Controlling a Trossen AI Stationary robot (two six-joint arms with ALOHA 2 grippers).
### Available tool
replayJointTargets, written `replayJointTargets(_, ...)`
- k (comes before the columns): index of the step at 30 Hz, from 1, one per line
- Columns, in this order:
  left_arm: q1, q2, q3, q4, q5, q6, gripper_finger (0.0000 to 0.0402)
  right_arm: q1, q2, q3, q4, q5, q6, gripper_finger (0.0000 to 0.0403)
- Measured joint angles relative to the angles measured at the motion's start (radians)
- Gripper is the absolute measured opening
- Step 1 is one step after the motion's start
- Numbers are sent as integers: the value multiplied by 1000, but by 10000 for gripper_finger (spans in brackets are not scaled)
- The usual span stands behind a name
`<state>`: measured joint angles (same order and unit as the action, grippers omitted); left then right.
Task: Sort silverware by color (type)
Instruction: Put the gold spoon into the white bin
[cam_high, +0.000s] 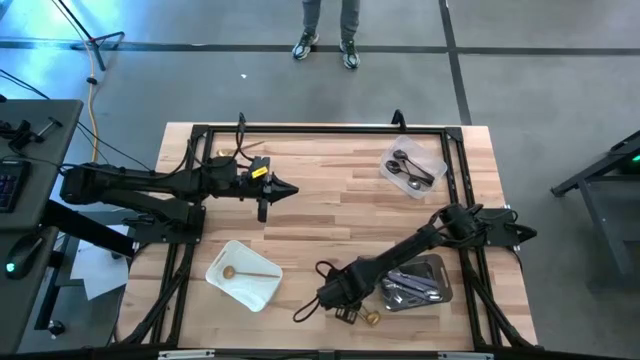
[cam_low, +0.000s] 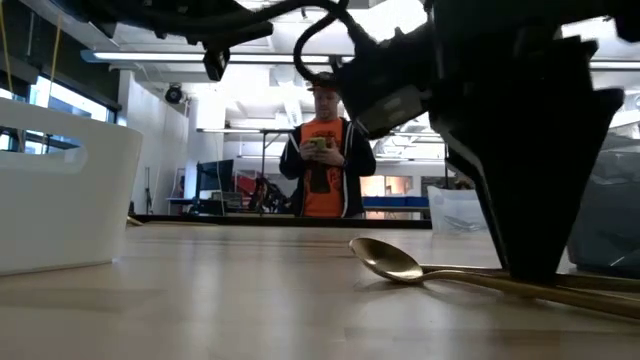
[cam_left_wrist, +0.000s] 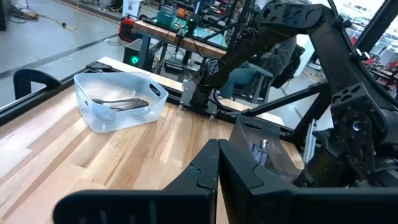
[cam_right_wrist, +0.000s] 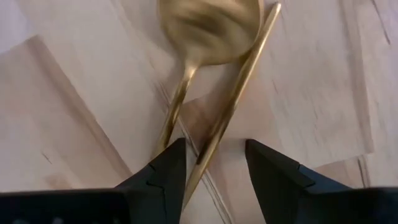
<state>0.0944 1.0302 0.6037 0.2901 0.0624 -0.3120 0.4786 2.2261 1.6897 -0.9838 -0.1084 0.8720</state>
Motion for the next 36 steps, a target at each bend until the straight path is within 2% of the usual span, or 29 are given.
replayJointTargets(12,26,0,0,3,-6,0,0,-7,26,1,-6,19,0,150)
replayJointTargets(17,37,0,0,23,-7,0,0,-9,26,-1,-11,23,-1,110)
replayJointTargets(24,37,0,0,69,-7,0,0,-13,26,-2,-9,21,3,14)
replayJointTargets(36,37,0,0,71,-7,-1,0,-14,26,-3,-7,20,-17,5)
